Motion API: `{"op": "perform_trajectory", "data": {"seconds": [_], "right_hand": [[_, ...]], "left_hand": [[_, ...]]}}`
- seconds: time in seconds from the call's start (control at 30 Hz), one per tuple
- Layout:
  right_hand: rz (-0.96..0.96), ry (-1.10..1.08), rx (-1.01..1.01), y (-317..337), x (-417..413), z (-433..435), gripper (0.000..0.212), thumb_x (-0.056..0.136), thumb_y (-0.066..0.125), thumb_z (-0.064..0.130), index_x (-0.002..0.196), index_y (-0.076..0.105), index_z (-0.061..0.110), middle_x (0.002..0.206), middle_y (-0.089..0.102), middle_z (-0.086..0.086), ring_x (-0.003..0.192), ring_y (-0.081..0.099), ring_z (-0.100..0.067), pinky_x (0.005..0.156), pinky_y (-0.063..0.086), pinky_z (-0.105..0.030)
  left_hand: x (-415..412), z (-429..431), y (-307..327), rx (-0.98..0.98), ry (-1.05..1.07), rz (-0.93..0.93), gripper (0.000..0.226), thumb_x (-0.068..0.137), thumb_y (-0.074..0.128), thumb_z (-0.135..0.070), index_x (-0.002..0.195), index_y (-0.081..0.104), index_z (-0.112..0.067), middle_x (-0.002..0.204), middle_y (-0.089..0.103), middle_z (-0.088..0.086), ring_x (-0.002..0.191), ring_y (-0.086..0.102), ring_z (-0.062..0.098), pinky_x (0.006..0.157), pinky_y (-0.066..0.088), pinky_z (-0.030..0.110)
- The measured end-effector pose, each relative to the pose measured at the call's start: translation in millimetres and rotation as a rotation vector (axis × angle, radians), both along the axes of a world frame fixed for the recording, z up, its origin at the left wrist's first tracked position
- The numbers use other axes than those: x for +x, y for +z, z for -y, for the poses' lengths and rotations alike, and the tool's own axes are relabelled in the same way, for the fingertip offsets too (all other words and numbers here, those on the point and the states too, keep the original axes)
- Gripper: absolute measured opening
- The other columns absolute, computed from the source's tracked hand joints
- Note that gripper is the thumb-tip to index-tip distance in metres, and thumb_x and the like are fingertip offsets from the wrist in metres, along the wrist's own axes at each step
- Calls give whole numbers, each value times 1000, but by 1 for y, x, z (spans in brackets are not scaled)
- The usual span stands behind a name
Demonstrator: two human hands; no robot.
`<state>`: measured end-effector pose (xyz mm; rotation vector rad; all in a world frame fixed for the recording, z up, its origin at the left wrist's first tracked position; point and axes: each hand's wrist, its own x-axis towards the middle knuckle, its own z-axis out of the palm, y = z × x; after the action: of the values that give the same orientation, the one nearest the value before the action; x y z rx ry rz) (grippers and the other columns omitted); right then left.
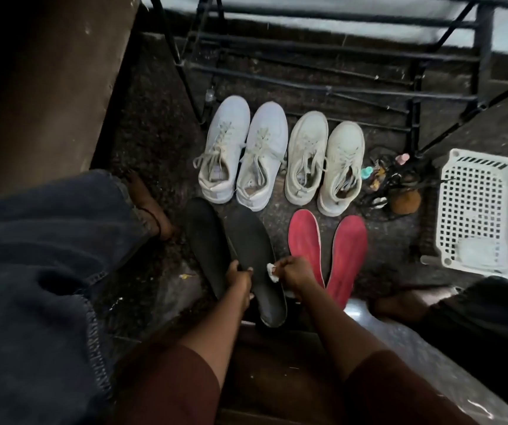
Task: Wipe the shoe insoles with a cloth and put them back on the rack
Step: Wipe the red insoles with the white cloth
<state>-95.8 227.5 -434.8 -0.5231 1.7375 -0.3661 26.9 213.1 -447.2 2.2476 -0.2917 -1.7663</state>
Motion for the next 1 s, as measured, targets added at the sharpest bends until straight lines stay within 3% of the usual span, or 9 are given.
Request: {"op": "perform_trajectory", "data": {"seconds": [0.13,0.27,0.43,0.53,0.6,0.67,0.77,0.9,1.0], "right_hand": [[-55,41,31,-9,0,4,24,75,75,17,55,62,18,65,65,-4,67,57,-14,69,48,-31],[-76,53,55,-8,0,3,9,77,73,13,72,65,12,74,64,-4,72,57,-14,66,41,-23],[-87,40,36,-5,-10,-6,8,77,73,17,75,68,12,73,66,-6,70,59,-15,58,44,-23],[-164,-113,-8,2,-28,-14,11,76,74,18,81,71,9,73,67,-7,70,58,-13,54,40,-18],[-281,-152,-23,7,-46,-21,14,78,73,18,83,70,5,72,64,-6,72,54,-13,54,33,-17],[-325,-196,-10,8,-61,-30,14,79,72,16,81,70,3,66,63,-7,68,55,-12,50,35,-12],[-322,-139,37,2,-73,-41,11,77,73,17,77,71,5,68,67,-10,68,58,-15,49,36,-5],[-242,-60,131,-11,-69,-44,17,76,74,18,85,73,5,83,72,-10,76,64,-16,59,44,-15],[-263,-31,161,-14,-72,-38,20,77,71,21,88,73,5,92,71,-15,93,65,-26,78,49,-29]], "left_hand": [[2,4,-23,46,38,7,44,95,50,-4,136,47,-18,128,58,11,94,52,22,69,46,35],[1,-1,-35,3,112,49,45,95,46,-1,138,47,-15,128,58,11,97,55,22,67,45,30],[-3,3,-39,-102,13,333,45,90,42,8,134,51,-3,128,58,19,117,56,33,93,45,35],[-23,8,-18,-206,45,401,47,85,37,15,126,57,2,122,61,22,115,57,32,97,42,35],[-45,5,-11,-263,-40,349,42,85,38,15,118,61,4,113,64,21,109,59,31,94,42,32],[-67,-3,-12,-255,-132,238,37,87,40,12,115,61,3,110,65,23,107,60,36,92,44,36],[-90,-15,-21,-106,-242,109,41,90,42,6,128,52,-4,126,58,15,114,56,31,95,45,35],[-102,-27,-37,21,-303,52,39,89,49,-5,128,52,-9,128,58,11,115,56,29,98,46,36],[-96,-30,-35,48,-333,-8,28,91,52,-11,117,59,-5,113,65,10,99,62,27,82,51,36]]}}
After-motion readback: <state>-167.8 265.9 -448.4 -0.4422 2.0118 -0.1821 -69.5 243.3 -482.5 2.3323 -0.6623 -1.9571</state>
